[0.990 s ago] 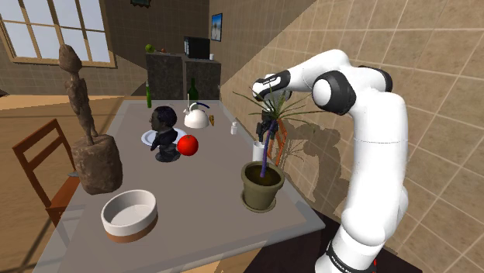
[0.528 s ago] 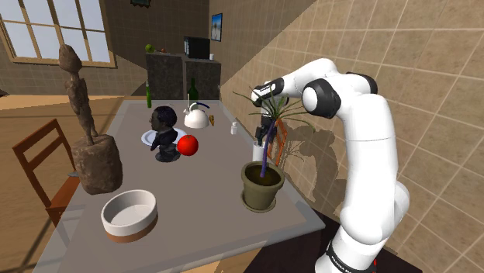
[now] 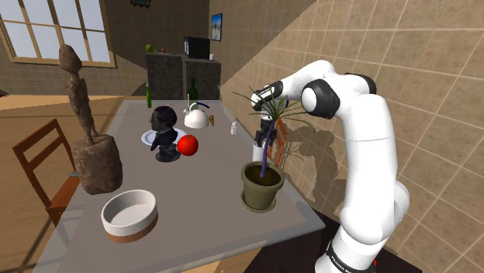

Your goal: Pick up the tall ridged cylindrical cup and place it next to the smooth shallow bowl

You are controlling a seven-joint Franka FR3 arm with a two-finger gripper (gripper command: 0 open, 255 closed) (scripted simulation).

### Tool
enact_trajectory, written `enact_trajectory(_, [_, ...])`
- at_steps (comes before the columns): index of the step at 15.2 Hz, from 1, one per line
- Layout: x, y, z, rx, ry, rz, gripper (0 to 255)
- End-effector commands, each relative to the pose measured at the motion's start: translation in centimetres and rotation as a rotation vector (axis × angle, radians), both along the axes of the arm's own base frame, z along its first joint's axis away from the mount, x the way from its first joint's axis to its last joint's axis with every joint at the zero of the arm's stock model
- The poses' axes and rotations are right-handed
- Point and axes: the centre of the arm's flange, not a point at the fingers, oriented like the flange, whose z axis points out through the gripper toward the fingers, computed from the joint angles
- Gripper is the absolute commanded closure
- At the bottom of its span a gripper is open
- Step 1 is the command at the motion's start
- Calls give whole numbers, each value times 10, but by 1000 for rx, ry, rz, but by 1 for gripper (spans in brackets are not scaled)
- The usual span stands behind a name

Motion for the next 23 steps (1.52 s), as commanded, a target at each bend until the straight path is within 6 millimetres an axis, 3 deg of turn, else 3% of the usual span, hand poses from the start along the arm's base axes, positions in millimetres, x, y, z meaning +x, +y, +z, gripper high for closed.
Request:
enact_trajectory(1, [0, 0, 0, 0, 0, 0, 0])
enact_trajectory(2, [0, 0, 0, 0, 0, 0, 0])
enact_trajectory(3, [0, 0, 0, 0, 0, 0, 255])
enact_trajectory(12, [0, 0, 0, 0, 0, 0, 255])
enact_trajectory(23, [0, 0, 58, 0, 0, 0, 255])
